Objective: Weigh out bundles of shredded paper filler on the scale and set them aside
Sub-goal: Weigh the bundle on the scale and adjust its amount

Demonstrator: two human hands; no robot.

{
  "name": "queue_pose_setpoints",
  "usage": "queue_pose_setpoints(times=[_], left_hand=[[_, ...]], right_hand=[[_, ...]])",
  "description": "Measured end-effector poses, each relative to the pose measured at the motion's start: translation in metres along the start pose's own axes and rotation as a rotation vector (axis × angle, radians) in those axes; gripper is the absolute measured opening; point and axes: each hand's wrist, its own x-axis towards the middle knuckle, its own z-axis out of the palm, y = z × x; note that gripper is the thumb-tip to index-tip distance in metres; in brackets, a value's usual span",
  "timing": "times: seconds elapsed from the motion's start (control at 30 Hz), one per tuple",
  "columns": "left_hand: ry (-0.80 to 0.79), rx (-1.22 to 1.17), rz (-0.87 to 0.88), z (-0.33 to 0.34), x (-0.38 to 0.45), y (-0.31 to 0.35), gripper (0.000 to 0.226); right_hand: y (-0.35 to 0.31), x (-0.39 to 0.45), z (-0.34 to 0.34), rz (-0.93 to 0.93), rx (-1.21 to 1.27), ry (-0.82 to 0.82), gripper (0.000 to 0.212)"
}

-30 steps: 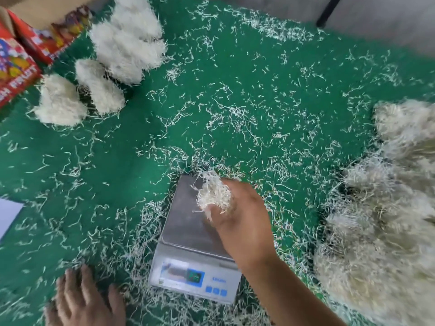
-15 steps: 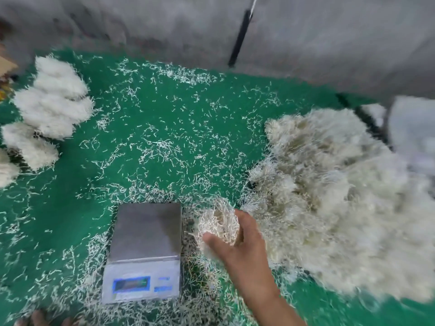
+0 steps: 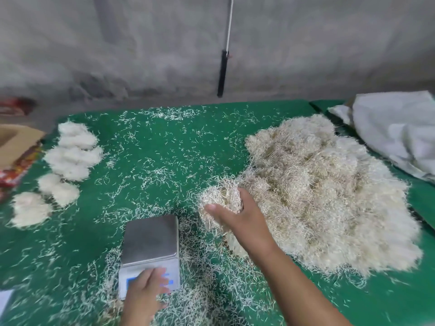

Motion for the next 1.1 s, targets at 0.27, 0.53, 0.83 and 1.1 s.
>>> queue_pose_setpoints(times=[0.27, 0.53, 0.83, 1.1], left_hand=[[-0.654, -0.661, -0.202, 0.121, -0.017, 0.095, 0.073], [-0.388, -0.277, -0.041, 0.157, -0.030, 0.087, 0.143], [-0.405, -0.018, 0.124, 0.188, -0.051, 0.107, 0.107], [-0.251, 0.174, 0.242, 0.178, -0.060, 0.104, 0.066]], right_hand=[[0.031, -0.022, -0.040, -0.110, -0.238, -0.065, 0.023], [0.068, -0.015, -0.085, -0.012, -0.248, 0.181, 0.047], [0.075, -0.003, -0.106, 0.052, -0.130, 0.253, 0.040], [0.101, 0.022, -0.166, 0.214, -0.108, 0.515, 0.026]])
